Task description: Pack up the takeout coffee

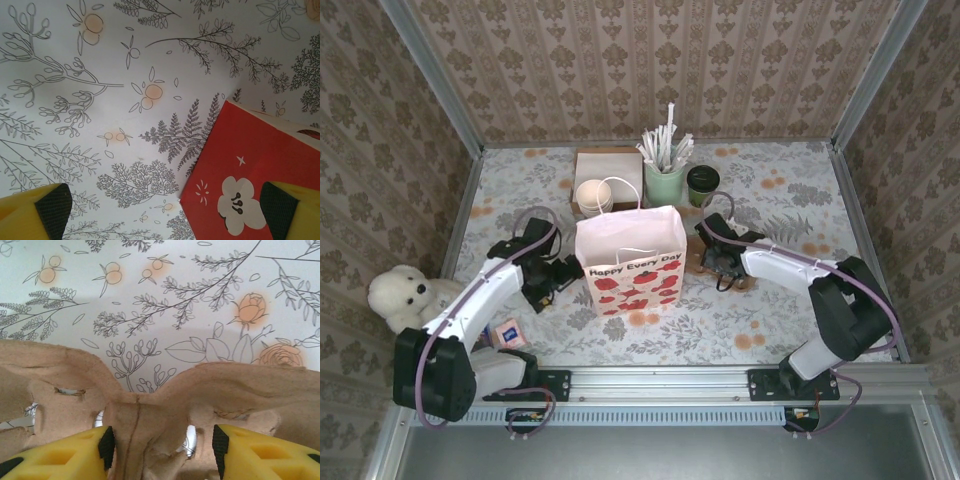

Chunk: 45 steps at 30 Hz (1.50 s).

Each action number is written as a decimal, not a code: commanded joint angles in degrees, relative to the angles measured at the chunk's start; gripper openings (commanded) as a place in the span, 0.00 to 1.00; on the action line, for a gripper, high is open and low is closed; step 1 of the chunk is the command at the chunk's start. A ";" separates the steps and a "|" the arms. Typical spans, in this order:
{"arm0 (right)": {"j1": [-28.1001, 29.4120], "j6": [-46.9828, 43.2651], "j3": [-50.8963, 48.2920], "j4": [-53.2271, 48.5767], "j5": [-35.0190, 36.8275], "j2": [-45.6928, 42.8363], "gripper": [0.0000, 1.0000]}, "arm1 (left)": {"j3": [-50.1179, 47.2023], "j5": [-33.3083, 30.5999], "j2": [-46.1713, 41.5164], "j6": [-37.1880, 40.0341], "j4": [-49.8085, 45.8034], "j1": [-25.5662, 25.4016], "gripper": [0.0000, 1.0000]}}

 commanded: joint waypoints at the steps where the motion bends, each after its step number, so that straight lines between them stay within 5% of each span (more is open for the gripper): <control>1: -0.75 -0.73 -1.24 0.02 0.00 -1.34 0.61 | -0.29 0.22 0.48 -1.66 -0.08 -0.98 1.00; 21: -0.18 3.04 2.54 -0.70 -3.76 4.09 0.64 | 0.14 1.10 3.86 0.18 1.69 -3.18 1.00; 45: -0.34 0.35 -0.62 -0.03 1.23 -2.81 0.34 | 1.02 1.88 6.61 0.76 2.51 -4.38 1.00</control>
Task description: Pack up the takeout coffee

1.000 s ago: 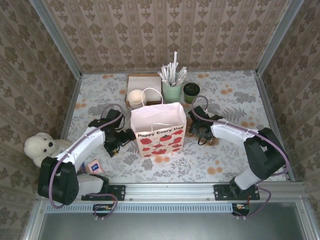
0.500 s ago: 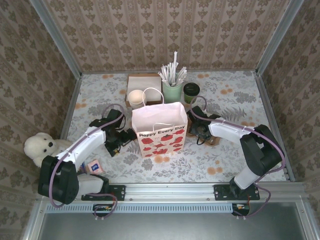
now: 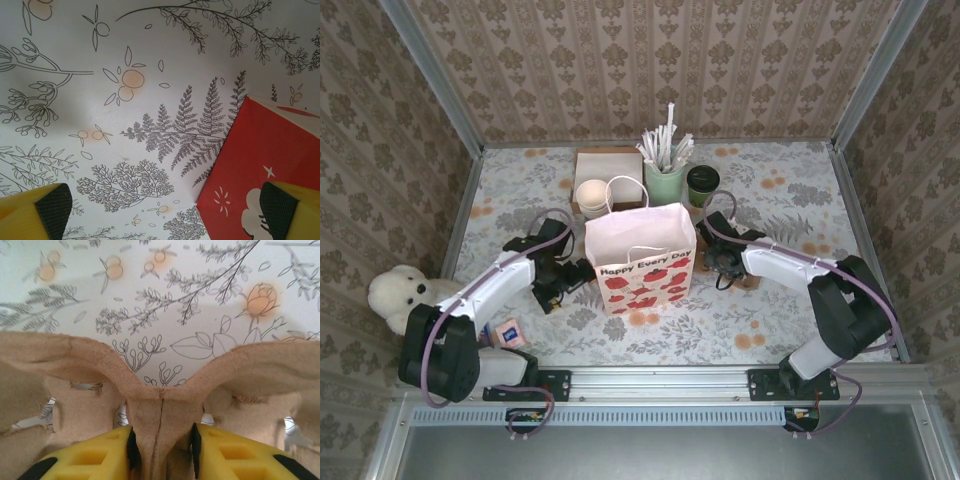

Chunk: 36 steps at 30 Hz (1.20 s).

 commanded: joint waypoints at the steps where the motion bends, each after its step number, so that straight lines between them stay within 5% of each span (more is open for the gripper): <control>1: -0.02 -1.42 -1.27 -0.15 3.53 -3.54 0.33 | 1.13 0.56 0.86 1.35 -0.09 -0.77 1.00; 18: -12.39 -12.94 -1.73 -4.65 1.10 -23.20 0.26 | 4.76 1.42 4.29 1.61 -0.63 -2.88 1.00; 26: -15.06 -22.24 13.25 -16.04 -8.43 -27.06 0.26 | 10.87 2.57 6.72 3.65 -3.55 -9.31 1.00; 31: -15.10 -24.15 22.09 -20.71 -13.20 -27.55 0.26 | 12.65 -5.47 3.72 7.80 -8.47 -8.28 1.00; 36: -14.83 -22.98 27.36 -22.62 -18.99 -27.29 0.23 | 12.33 -7.00 -2.86 11.65 -6.98 -4.28 1.00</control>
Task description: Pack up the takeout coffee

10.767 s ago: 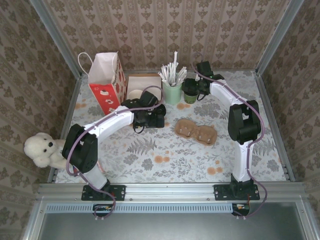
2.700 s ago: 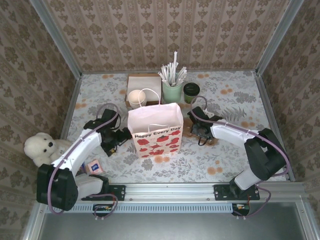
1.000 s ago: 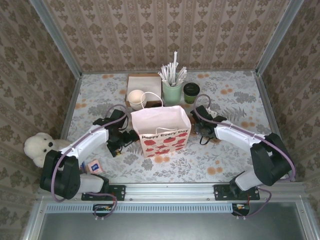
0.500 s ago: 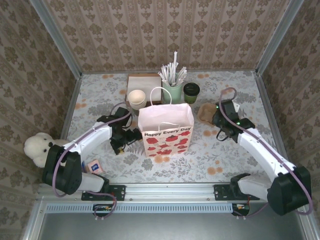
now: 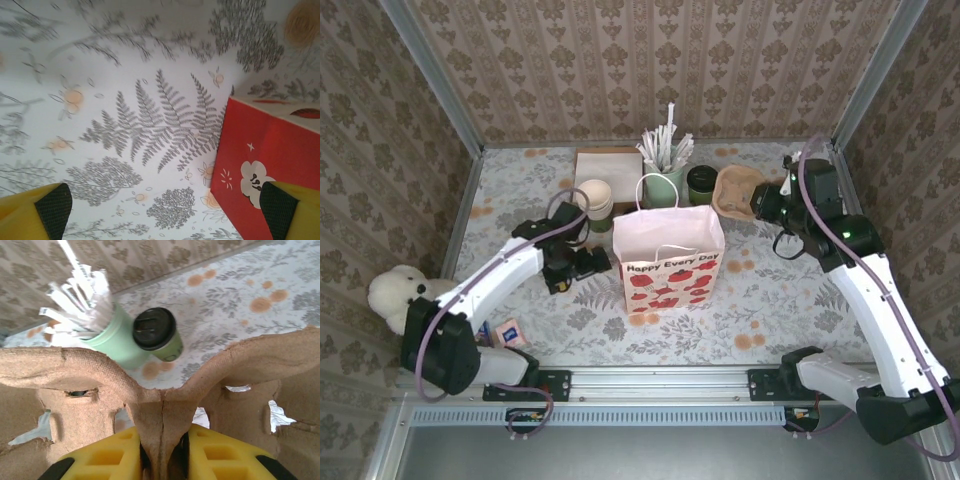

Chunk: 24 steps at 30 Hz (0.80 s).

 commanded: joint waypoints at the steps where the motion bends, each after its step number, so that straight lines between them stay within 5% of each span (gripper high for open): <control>1: 0.22 -0.40 3.47 -4.18 -6.18 -0.50 0.23 | 0.69 -2.97 -5.64 5.08 -0.84 2.38 1.00; 13: 7.15 0.83 17.15 -9.97 -9.63 3.88 0.23 | 5.74 5.21 -14.70 16.55 11.61 14.85 1.00; 19: 11.06 1.69 22.97 -10.25 -15.97 7.73 0.23 | 12.46 19.20 -7.73 20.24 27.83 15.16 1.00; 24: 12.83 2.20 24.79 -8.21 -17.33 9.20 0.24 | 26.49 32.81 4.09 33.99 21.17 10.67 1.00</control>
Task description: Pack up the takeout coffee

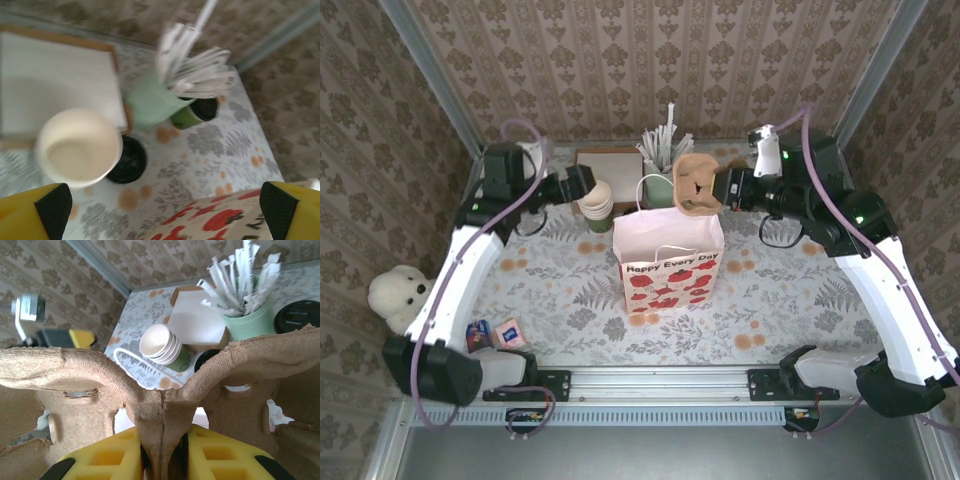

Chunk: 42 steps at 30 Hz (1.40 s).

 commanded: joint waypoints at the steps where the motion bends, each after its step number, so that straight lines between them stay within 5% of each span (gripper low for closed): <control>1: 0.63 1.41 2.35 0.61 -2.91 0.63 0.24 | 8.77 13.11 6.16 13.69 -4.17 -3.85 1.00; 6: 0.88 2.42 1.71 2.01 -5.64 0.21 0.24 | 16.25 13.78 11.59 22.80 -11.26 -8.65 1.00; 11: 1.54 4.73 -0.45 3.92 -8.55 0.25 0.24 | 17.52 25.02 13.03 24.68 -9.20 -9.39 0.99; 17: 1.87 7.85 -3.74 8.22 -12.36 0.62 0.24 | 22.96 28.73 16.76 34.13 -15.97 -13.03 0.99; 23: 1.96 8.75 -6.23 9.73 -12.89 -0.27 0.24 | 23.07 29.00 16.39 36.03 -15.32 -11.56 1.00; 34: 1.98 9.10 -8.58 10.23 -12.86 -2.14 0.24 | 17.00 41.94 12.93 34.53 -7.84 -6.07 1.00; 42: 2.09 12.84 -11.20 14.99 -14.90 -0.61 0.24 | 21.43 29.55 17.26 40.49 -11.25 -10.29 0.98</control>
